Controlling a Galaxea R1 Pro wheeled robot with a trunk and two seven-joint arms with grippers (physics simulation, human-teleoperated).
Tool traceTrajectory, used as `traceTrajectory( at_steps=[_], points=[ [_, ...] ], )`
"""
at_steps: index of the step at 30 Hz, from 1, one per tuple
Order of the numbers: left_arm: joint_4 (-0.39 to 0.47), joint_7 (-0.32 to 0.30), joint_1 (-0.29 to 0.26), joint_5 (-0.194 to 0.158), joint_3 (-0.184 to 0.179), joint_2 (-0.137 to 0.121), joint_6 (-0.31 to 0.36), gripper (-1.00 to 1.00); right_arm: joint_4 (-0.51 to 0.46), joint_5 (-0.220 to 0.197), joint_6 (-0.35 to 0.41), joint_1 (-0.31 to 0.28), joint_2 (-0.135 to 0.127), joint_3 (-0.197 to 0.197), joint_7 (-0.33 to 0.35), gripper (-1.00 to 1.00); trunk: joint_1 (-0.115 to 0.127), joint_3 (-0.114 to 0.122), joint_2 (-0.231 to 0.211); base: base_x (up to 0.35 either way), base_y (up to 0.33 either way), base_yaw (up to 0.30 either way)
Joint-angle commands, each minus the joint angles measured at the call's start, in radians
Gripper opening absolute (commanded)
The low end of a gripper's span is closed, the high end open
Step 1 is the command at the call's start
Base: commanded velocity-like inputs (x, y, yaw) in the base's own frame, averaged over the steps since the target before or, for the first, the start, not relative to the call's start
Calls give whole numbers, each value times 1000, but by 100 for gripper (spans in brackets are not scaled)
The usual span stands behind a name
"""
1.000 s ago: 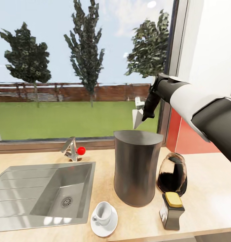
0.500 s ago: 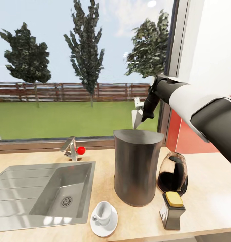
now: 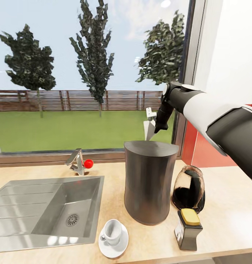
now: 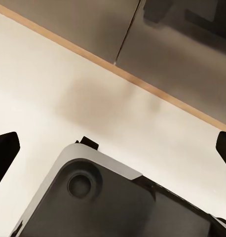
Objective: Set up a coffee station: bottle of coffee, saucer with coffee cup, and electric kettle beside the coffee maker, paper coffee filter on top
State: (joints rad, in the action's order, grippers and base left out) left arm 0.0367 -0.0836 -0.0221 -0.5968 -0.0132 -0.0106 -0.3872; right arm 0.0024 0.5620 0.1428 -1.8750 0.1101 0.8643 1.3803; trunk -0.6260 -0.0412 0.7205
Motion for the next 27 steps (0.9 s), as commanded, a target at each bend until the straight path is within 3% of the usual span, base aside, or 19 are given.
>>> traceTrajectory(
  at_steps=[1,16,17,27],
  points=[
    [-1,-8,-1,-11,-2,0,-2,100,0,7,14,-1,0,-8,3,-100,0,-2,2,0,0,0],
    [-1,-8,-1,-11,-1,0,-4,100,1,7,9,2,-1,-8,1,-100,0,-2,2,0,0,0],
    [-1,-8,-1,-11,-1,0,-4,100,1,7,5,2,-1,-8,1,100,0,-2,2,0,0,0],
    [-1,-8,-1,-11,-1,0,-3,100,14,9,-6,3,0,-7,-3,100,0,-2,2,0,0,0]
  ],
)
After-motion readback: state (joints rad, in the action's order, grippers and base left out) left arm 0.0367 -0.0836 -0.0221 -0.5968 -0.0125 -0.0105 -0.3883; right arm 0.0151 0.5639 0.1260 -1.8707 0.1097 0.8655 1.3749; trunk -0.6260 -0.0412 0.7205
